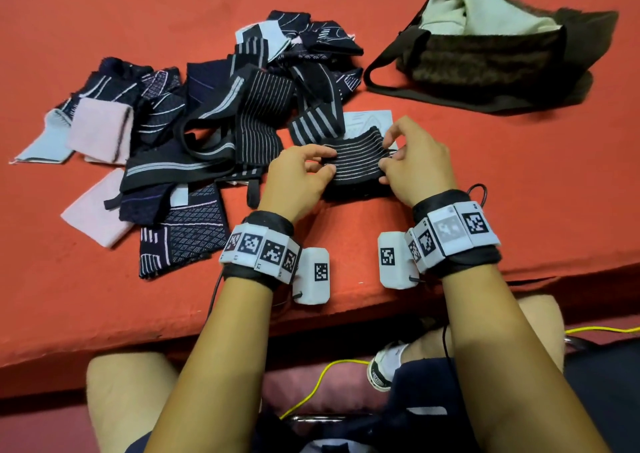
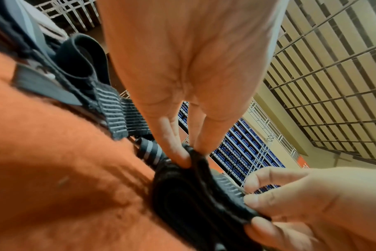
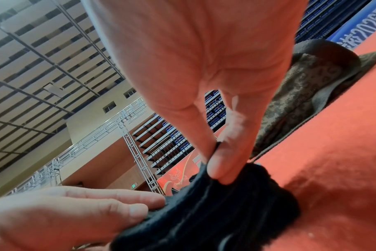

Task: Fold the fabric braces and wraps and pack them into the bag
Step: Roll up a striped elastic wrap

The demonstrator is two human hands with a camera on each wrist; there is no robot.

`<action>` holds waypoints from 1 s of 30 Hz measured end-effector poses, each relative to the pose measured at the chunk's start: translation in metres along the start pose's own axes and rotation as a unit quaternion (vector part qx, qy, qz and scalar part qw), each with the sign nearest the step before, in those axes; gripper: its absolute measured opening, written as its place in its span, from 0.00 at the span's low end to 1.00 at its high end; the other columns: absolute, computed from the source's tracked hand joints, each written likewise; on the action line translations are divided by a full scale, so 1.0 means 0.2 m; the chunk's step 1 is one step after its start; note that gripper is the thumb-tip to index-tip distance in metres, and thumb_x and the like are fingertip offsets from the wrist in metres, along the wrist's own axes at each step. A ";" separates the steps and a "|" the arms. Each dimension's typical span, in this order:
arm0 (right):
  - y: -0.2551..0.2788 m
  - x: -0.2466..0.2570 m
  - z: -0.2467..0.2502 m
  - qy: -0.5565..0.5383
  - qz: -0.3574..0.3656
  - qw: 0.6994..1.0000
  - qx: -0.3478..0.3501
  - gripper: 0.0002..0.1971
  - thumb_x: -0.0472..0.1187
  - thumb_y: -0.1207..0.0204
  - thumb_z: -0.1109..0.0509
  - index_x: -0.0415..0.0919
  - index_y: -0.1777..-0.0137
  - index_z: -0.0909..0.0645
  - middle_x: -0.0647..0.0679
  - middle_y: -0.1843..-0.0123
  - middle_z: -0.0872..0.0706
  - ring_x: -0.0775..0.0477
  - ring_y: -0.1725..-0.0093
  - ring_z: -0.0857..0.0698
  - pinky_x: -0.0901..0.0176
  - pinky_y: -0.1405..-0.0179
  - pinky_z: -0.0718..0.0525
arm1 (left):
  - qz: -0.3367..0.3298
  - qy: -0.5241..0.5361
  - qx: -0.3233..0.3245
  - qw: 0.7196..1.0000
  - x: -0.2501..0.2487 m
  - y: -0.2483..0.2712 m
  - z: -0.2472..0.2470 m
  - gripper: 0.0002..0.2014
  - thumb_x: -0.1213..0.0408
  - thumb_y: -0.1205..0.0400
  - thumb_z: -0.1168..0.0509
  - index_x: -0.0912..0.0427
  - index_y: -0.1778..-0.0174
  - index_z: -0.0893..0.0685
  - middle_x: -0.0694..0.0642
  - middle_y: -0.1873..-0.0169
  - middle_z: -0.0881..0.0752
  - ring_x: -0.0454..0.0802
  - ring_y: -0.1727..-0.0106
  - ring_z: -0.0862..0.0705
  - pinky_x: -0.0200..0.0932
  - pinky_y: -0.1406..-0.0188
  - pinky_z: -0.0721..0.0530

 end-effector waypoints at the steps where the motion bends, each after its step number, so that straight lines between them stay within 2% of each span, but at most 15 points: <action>1: -0.01 0.00 -0.01 0.010 0.000 1.000 0.003 0.13 0.32 0.30 0.33 0.54 0.59 0.23 0.44 0.58 0.13 0.38 0.55 0.11 0.42 0.49 0.12 | 0.005 -0.006 0.008 1.000 0.01 -0.01 -0.01 0.14 0.53 0.28 0.32 0.44 0.47 0.10 0.55 0.61 0.08 0.52 0.59 0.10 0.62 0.47 0.10; 4: -0.02 -0.02 -0.03 0.058 -0.022 0.998 0.018 0.12 0.34 0.27 0.32 0.53 0.64 0.18 0.45 0.52 0.12 0.40 0.50 0.13 0.52 0.46 0.15 | 0.008 -0.029 0.031 0.999 0.03 -0.04 -0.02 0.16 0.56 0.25 0.29 0.47 0.40 0.11 0.55 0.58 0.09 0.51 0.56 0.10 0.56 0.45 0.10; 7: -0.04 -0.03 -0.03 0.081 -0.036 0.996 0.025 0.13 0.35 0.26 0.31 0.55 0.63 0.17 0.46 0.47 0.12 0.39 0.46 0.15 0.58 0.50 0.22 | 0.018 -0.029 0.043 0.998 0.06 -0.05 -0.02 0.17 0.61 0.22 0.28 0.49 0.36 0.12 0.56 0.54 0.10 0.52 0.53 0.09 0.54 0.47 0.09; 9: -0.05 -0.03 -0.04 0.084 -0.041 0.995 0.033 0.13 0.34 0.25 0.31 0.56 0.62 0.16 0.46 0.46 0.12 0.39 0.44 0.15 0.58 0.49 0.22 | 0.020 -0.040 0.047 0.998 0.06 -0.06 -0.02 0.17 0.60 0.22 0.28 0.49 0.36 0.12 0.55 0.58 0.10 0.52 0.55 0.09 0.50 0.50 0.09; 11: -0.05 -0.03 -0.05 0.087 -0.043 0.994 0.040 0.13 0.33 0.25 0.32 0.55 0.60 0.15 0.46 0.45 0.12 0.38 0.43 0.15 0.59 0.49 0.24 | 0.019 -0.051 0.054 0.997 0.05 -0.07 -0.02 0.16 0.63 0.19 0.28 0.52 0.35 0.12 0.51 0.65 0.11 0.51 0.63 0.10 0.44 0.62 0.10; 13: -0.06 -0.02 -0.05 0.091 -0.042 0.994 0.041 0.13 0.33 0.26 0.33 0.55 0.61 0.15 0.45 0.45 0.12 0.38 0.44 0.15 0.60 0.50 0.25 | 0.015 -0.057 0.062 0.996 0.04 -0.06 -0.02 0.16 0.66 0.18 0.30 0.54 0.34 0.13 0.49 0.70 0.13 0.50 0.70 0.13 0.40 0.72 0.15; 17: -0.04 -0.02 -0.05 0.098 -0.042 0.994 0.038 0.13 0.33 0.25 0.32 0.55 0.60 0.15 0.45 0.43 0.13 0.38 0.43 0.15 0.58 0.48 0.23 | 0.001 -0.074 0.075 0.994 0.03 -0.04 -0.02 0.19 0.67 0.18 0.30 0.53 0.31 0.15 0.48 0.62 0.15 0.44 0.68 0.15 0.38 0.74 0.14; 21: -0.03 -0.02 -0.05 0.099 -0.044 0.994 0.032 0.13 0.34 0.23 0.31 0.56 0.58 0.15 0.45 0.41 0.13 0.38 0.42 0.15 0.59 0.47 0.23 | 0.009 -0.064 0.086 0.994 0.04 -0.03 -0.03 0.22 0.67 0.19 0.29 0.51 0.28 0.17 0.56 0.54 0.15 0.46 0.66 0.15 0.43 0.71 0.11; 26: -0.02 -0.02 -0.05 0.094 -0.051 0.994 0.026 0.13 0.34 0.24 0.31 0.56 0.59 0.15 0.44 0.42 0.13 0.38 0.43 0.15 0.56 0.43 0.18 | 0.004 -0.078 0.089 0.993 0.03 -0.03 -0.03 0.22 0.67 0.18 0.29 0.51 0.27 0.18 0.51 0.60 0.16 0.45 0.66 0.15 0.34 0.78 0.16; 30: -0.02 -0.01 -0.05 0.101 -0.050 0.993 0.026 0.14 0.34 0.25 0.31 0.56 0.64 0.18 0.45 0.44 0.12 0.38 0.46 0.13 0.52 0.44 0.15 | 0.005 -0.080 0.092 0.993 0.02 -0.02 -0.02 0.21 0.67 0.17 0.30 0.52 0.27 0.18 0.53 0.55 0.14 0.46 0.66 0.14 0.35 0.77 0.16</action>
Point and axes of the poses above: each hand's wrist, its own y-axis away from the middle knuckle, its own z-axis out of the back of the hand, x = y × z, the point moved 7 cm from there along -y, towards the middle knuckle
